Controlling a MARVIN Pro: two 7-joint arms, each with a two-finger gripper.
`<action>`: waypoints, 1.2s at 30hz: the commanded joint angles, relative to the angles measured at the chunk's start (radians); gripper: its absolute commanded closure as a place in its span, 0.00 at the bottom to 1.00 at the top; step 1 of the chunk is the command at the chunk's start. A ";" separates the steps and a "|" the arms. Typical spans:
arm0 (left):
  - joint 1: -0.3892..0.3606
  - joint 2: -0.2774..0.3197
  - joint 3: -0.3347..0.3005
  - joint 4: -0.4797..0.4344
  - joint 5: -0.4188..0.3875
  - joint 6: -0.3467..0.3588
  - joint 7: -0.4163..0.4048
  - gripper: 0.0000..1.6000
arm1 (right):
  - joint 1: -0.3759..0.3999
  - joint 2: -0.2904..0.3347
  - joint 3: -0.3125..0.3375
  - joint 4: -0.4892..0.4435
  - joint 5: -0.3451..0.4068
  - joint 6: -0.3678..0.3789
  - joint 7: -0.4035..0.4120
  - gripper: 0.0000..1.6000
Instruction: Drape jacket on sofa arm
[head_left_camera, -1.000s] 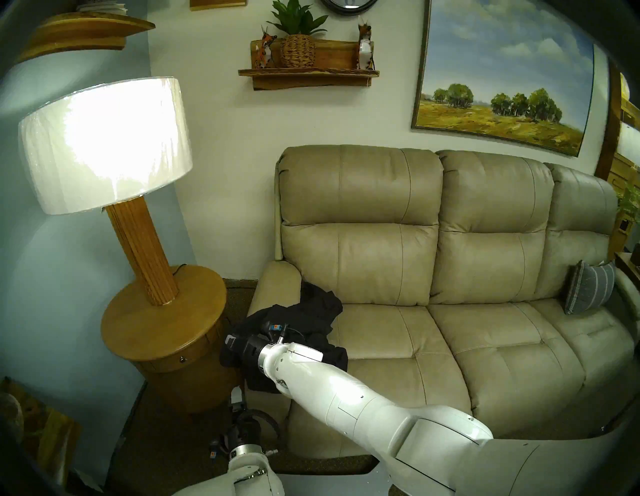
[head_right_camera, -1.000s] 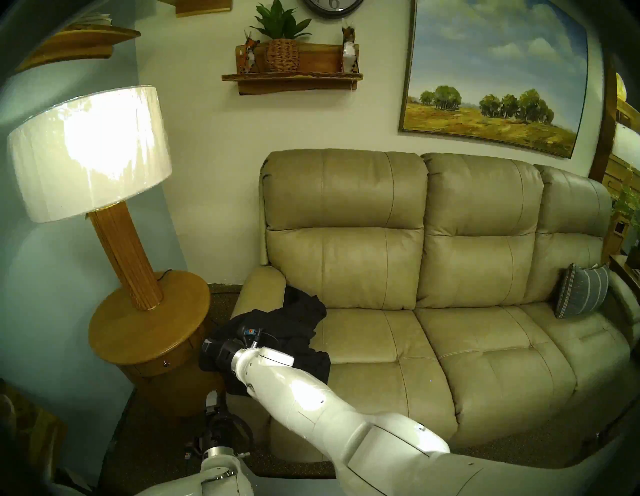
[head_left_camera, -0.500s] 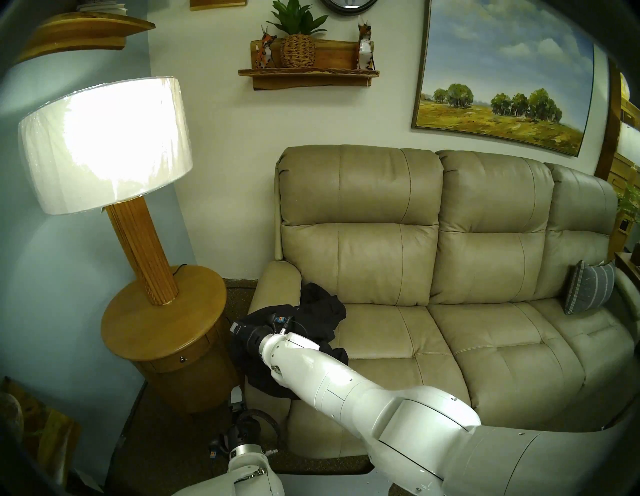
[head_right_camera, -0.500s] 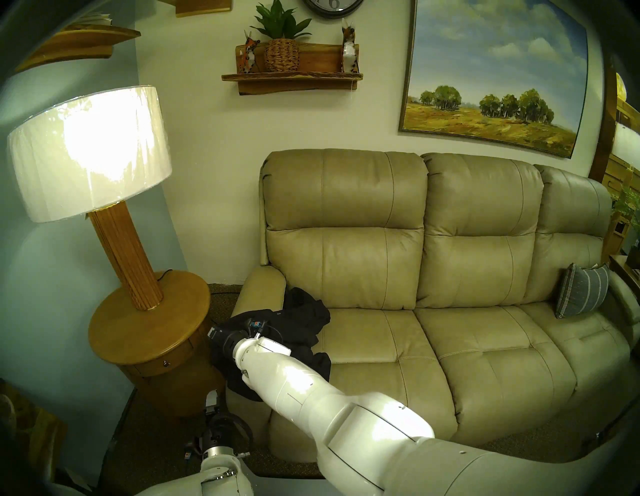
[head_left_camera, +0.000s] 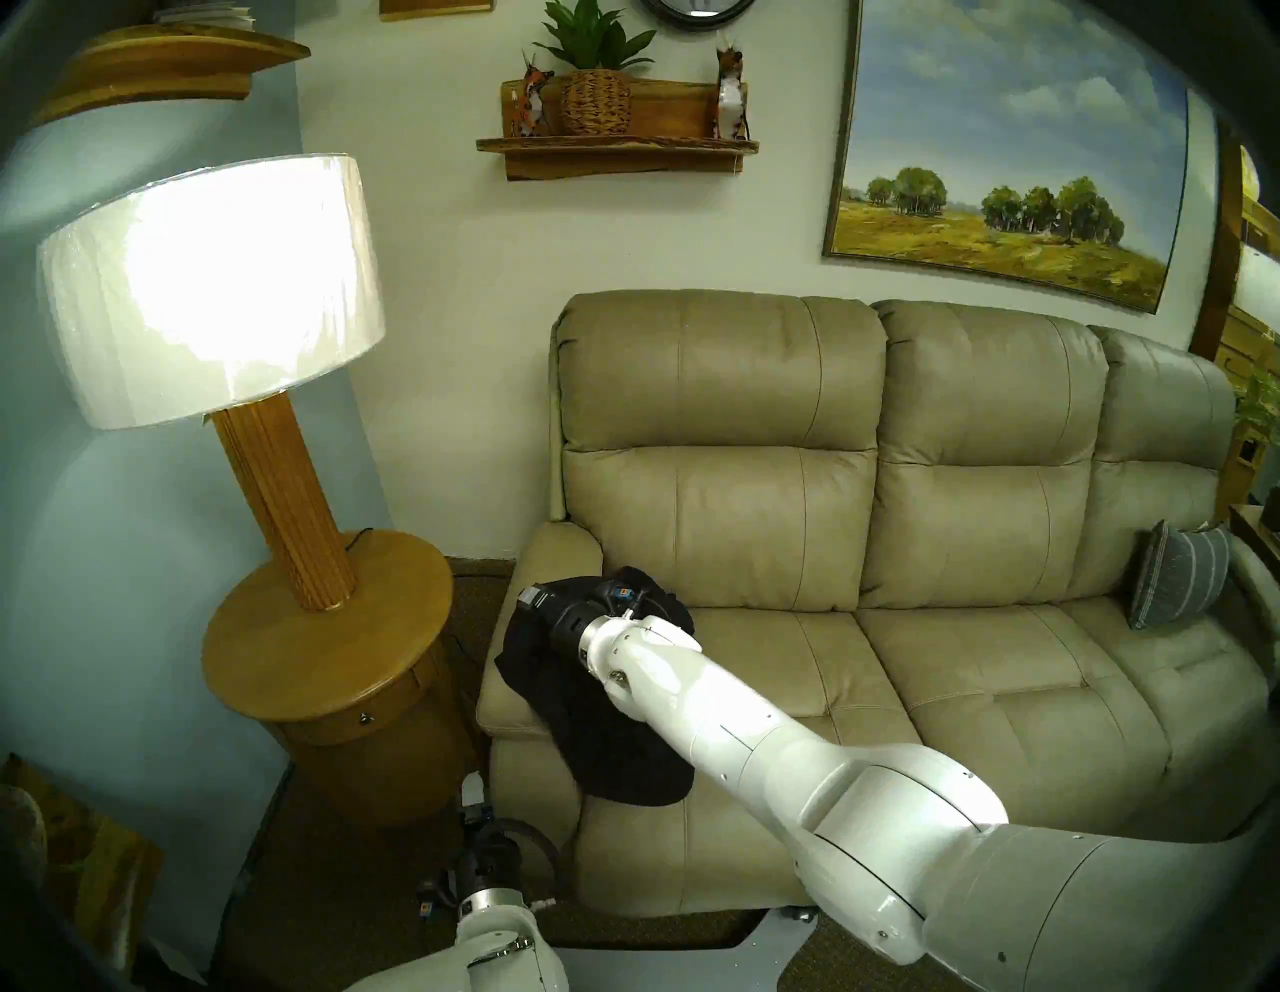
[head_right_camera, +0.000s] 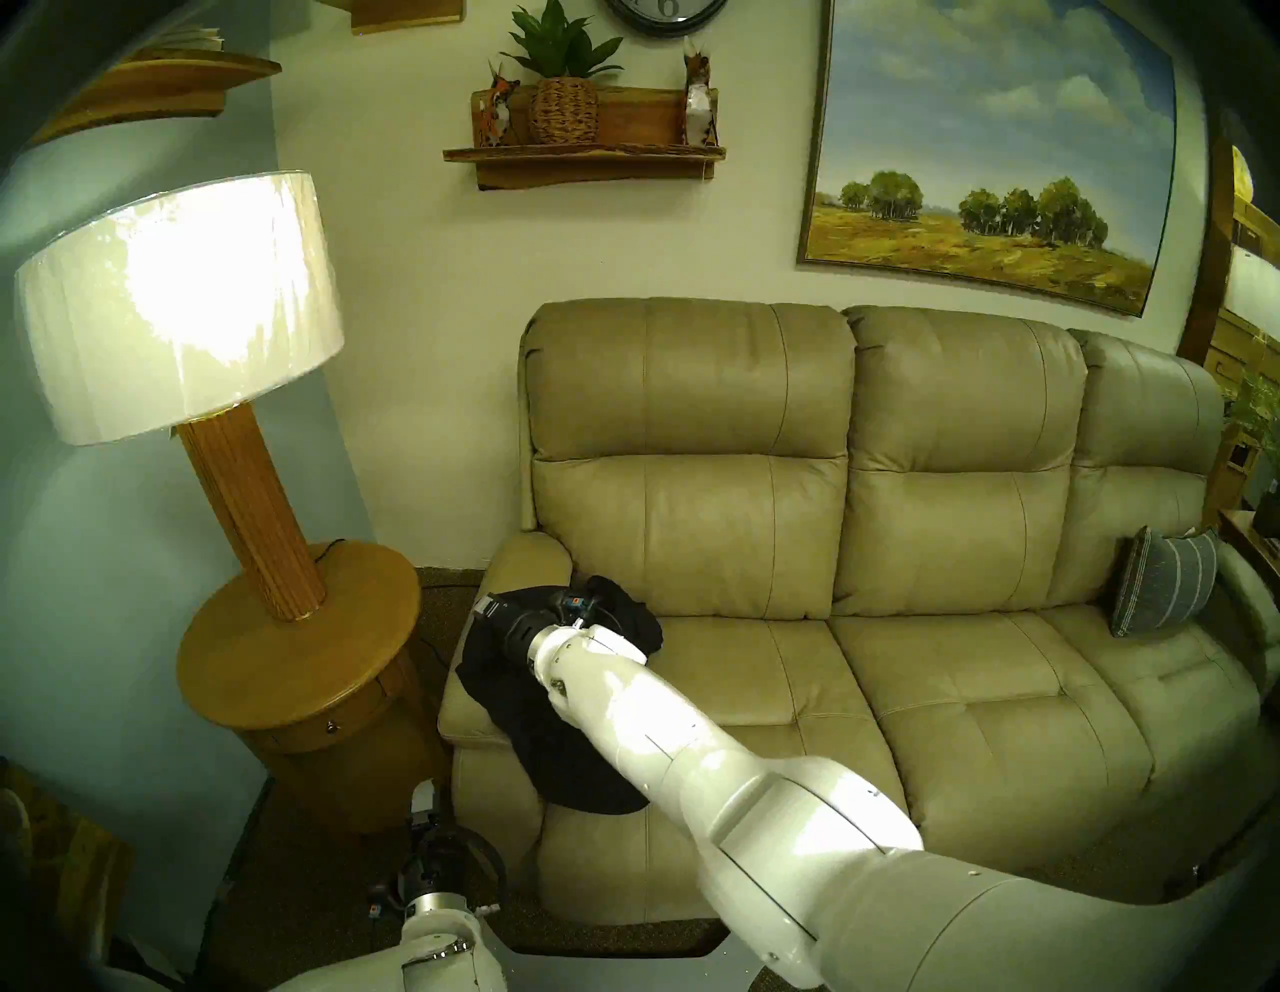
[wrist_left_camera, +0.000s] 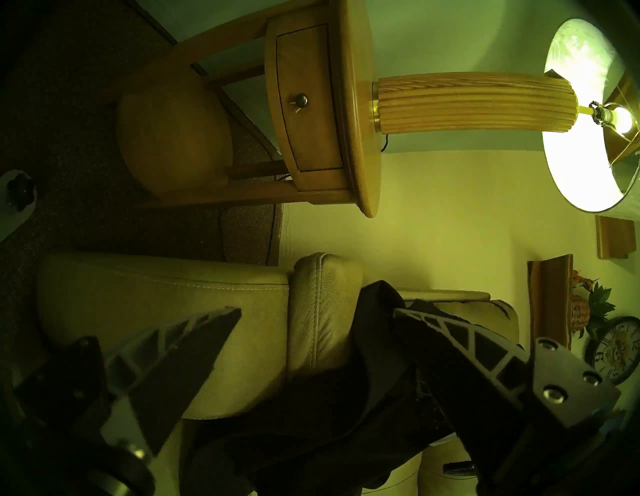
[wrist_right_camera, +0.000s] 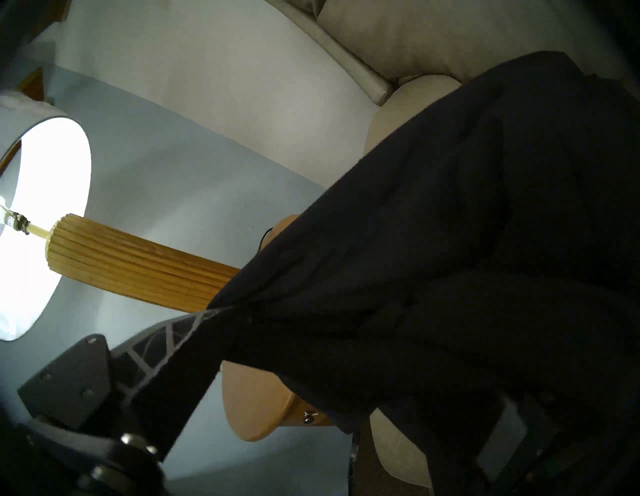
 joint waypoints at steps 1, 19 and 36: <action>0.002 0.001 -0.001 -0.008 0.003 0.000 -0.008 0.00 | -0.035 0.109 -0.006 -0.076 0.004 0.115 -0.073 0.00; 0.003 -0.001 -0.003 -0.007 0.006 0.001 -0.006 0.00 | -0.199 0.291 0.039 -0.303 0.098 0.367 -0.087 0.00; -0.056 -0.050 0.018 0.004 0.041 0.030 -0.023 0.00 | -0.352 0.400 0.074 -0.545 0.126 0.399 -0.060 0.00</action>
